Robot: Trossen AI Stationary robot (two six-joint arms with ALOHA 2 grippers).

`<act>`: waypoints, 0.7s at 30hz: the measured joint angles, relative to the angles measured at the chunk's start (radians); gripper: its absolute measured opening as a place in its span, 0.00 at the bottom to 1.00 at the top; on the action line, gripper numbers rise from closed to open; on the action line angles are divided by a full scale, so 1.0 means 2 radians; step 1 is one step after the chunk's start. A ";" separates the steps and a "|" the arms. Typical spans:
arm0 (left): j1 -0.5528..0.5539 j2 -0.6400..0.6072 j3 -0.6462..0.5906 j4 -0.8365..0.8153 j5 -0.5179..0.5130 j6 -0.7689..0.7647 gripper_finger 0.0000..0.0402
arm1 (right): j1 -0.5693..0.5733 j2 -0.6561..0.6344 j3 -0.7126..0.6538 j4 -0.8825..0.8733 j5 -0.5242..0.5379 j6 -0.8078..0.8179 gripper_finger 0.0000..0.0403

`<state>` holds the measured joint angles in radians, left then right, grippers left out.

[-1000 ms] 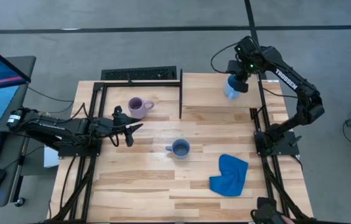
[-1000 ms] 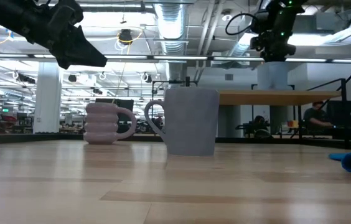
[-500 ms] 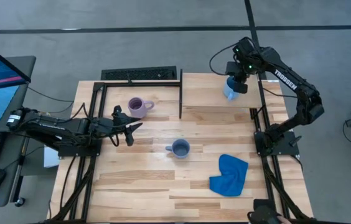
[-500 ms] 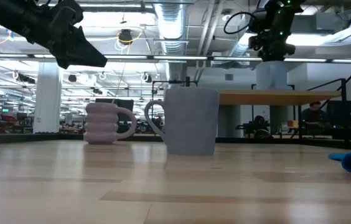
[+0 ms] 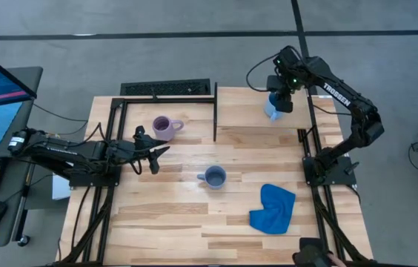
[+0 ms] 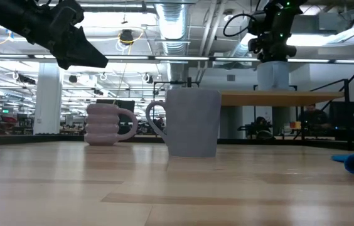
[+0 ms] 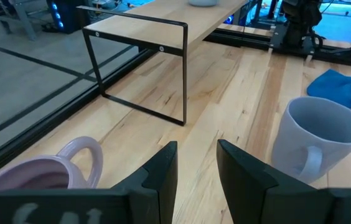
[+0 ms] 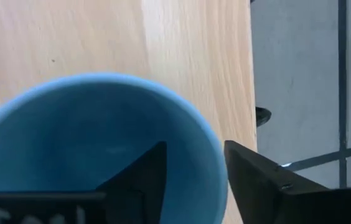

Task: Stack small to large cups/mugs on shelf
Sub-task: Put the light blue mug on the shelf

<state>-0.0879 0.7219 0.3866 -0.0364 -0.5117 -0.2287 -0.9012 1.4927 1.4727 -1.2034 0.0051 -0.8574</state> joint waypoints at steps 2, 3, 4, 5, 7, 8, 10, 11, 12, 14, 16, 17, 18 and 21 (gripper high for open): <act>0.000 0.000 0.000 0.000 0.000 0.000 0.26 | 0.002 0.000 0.000 0.000 0.000 -0.001 0.48; 0.000 0.000 0.000 0.000 0.000 0.000 0.26 | 0.002 0.000 0.000 0.000 0.000 -0.001 0.49; 0.000 0.000 0.000 0.000 0.000 0.000 0.26 | 0.002 0.000 0.000 0.000 0.000 -0.001 0.50; 0.000 0.000 0.000 0.000 0.000 0.000 0.26 | 0.002 0.000 0.000 0.000 0.000 -0.001 0.51; 0.000 0.000 0.000 -0.002 0.000 0.000 0.26 | 0.002 0.000 0.000 -0.001 0.000 -0.002 0.52; 0.000 0.000 0.000 -0.003 0.000 0.000 0.26 | 0.002 0.000 0.000 -0.002 0.000 -0.002 0.52; 0.000 0.000 0.000 -0.003 0.000 0.000 0.26 | 0.002 0.000 0.000 -0.002 0.000 -0.003 0.52; 0.000 0.000 0.000 -0.003 0.000 0.000 0.26 | 0.002 -0.001 0.000 -0.002 0.000 -0.003 0.52; 0.000 0.000 0.000 -0.003 0.000 0.000 0.26 | 0.002 -0.001 0.001 -0.003 0.000 -0.003 0.52; 0.000 0.000 0.000 -0.003 0.000 0.000 0.26 | 0.002 -0.001 0.007 -0.006 0.000 -0.003 0.52; 0.000 0.000 0.000 -0.003 0.000 0.000 0.26 | 0.002 -0.001 0.016 -0.009 0.000 -0.003 0.52; 0.000 0.000 0.000 -0.003 0.000 0.000 0.26 | 0.002 -0.001 0.022 -0.012 0.000 -0.002 0.52; 0.000 0.000 0.000 -0.004 0.000 0.000 0.26 | 0.002 -0.001 0.029 -0.015 0.000 -0.001 0.52; 0.000 0.000 0.000 -0.008 0.000 0.000 0.26 | 0.002 -0.001 0.052 -0.028 0.000 -0.001 0.52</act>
<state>-0.0879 0.7219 0.3869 -0.0520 -0.5117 -0.2287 -0.8967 1.4902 1.5761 -1.2596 0.0048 -0.8599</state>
